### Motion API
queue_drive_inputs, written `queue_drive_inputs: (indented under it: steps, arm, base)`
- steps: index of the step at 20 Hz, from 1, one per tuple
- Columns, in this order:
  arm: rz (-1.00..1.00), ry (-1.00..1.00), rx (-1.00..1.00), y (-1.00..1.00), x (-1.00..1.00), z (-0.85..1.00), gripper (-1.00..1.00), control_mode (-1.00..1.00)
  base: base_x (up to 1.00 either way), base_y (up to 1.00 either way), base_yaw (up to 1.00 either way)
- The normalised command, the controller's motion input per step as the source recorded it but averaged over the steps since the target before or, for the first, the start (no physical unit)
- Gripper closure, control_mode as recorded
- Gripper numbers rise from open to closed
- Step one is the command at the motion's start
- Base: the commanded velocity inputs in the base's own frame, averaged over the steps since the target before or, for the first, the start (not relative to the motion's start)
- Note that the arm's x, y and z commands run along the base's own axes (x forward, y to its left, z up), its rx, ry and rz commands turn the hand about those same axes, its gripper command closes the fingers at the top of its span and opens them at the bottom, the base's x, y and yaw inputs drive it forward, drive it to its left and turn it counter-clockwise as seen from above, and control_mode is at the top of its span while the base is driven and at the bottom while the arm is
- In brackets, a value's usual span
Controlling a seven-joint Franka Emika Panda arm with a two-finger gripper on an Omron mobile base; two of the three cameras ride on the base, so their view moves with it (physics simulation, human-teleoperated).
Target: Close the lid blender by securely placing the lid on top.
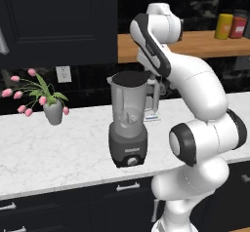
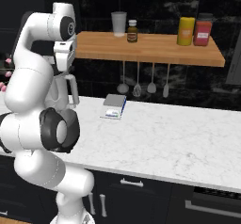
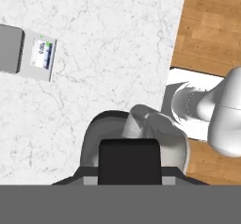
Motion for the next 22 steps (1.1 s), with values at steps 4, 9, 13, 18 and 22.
queue_drive_inputs:
  steps: [4, 9, 13, 18, 22]
  arm:
    - [0.06, -0.02, -0.02, 0.01, 0.0, -0.02, 1.0, -1.0]
    - [0.06, 0.0, -0.01, 0.1, 0.0, -0.01, -1.0, -1.0]
    - [0.05, 0.0, 0.0, 0.05, 0.0, 0.0, -1.0, -1.0]
    - [0.05, 0.0, 0.0, 0.04, 0.0, 0.0, -1.0, -1.0]
    - [0.0, -0.03, 0.0, 0.0, -0.04, 0.09, -1.0, -1.0]
  base:
    - [0.0, 0.0, 0.0]
    - [0.0, 0.0, 0.0]
    - [0.0, 0.0, 0.0]
    - [0.0, 0.0, 0.0]
    - [0.0, 0.0, 0.0]
